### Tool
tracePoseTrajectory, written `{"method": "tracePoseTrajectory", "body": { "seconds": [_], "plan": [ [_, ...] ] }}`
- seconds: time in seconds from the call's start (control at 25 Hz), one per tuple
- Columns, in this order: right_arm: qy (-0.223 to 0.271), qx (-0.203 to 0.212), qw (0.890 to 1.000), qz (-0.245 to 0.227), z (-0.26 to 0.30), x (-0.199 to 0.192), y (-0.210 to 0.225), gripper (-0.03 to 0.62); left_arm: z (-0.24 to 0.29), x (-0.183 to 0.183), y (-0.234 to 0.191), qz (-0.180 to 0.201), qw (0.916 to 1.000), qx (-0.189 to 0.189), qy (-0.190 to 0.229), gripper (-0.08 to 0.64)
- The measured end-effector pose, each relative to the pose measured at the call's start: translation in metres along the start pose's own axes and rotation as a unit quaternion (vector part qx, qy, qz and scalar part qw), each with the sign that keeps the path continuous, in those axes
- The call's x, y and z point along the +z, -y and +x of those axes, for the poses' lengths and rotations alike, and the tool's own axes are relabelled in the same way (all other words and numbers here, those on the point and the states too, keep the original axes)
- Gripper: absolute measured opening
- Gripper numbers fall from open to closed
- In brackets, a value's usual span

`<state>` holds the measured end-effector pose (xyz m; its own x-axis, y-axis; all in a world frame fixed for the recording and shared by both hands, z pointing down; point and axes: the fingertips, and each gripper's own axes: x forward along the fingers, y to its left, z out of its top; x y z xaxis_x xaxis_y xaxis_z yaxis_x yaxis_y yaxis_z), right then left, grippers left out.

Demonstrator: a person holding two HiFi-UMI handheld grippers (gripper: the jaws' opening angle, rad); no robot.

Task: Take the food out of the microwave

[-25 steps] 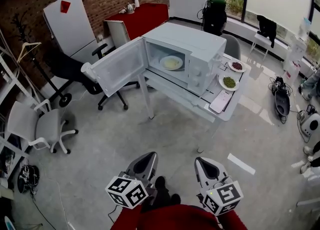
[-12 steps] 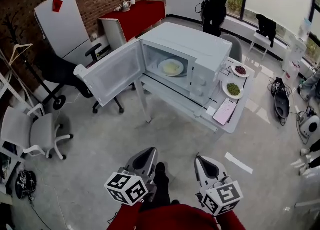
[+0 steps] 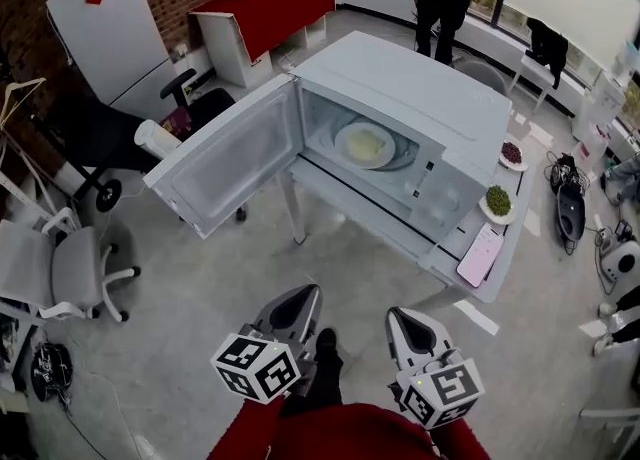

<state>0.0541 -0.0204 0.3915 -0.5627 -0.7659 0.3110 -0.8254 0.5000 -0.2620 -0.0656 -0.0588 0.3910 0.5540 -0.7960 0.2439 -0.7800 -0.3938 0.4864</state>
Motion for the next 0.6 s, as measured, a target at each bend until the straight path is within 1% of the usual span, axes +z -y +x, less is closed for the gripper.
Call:
{"method": "tracePoseTrajectory", "body": {
  "seconds": [0.36,0.6],
  "plan": [
    [-0.017,-0.019,1.0,0.002,0.064,0.029,0.007,0.009,0.054,0.031,-0.043,-0.024,0.9987,-0.028,-0.034,0.012],
    [-0.025,-0.021,0.999,0.007,0.078,0.022,0.022,0.009,0.09,0.025,-0.048,-0.041,0.9972,-0.042,-0.047,0.022]
  ]
}}
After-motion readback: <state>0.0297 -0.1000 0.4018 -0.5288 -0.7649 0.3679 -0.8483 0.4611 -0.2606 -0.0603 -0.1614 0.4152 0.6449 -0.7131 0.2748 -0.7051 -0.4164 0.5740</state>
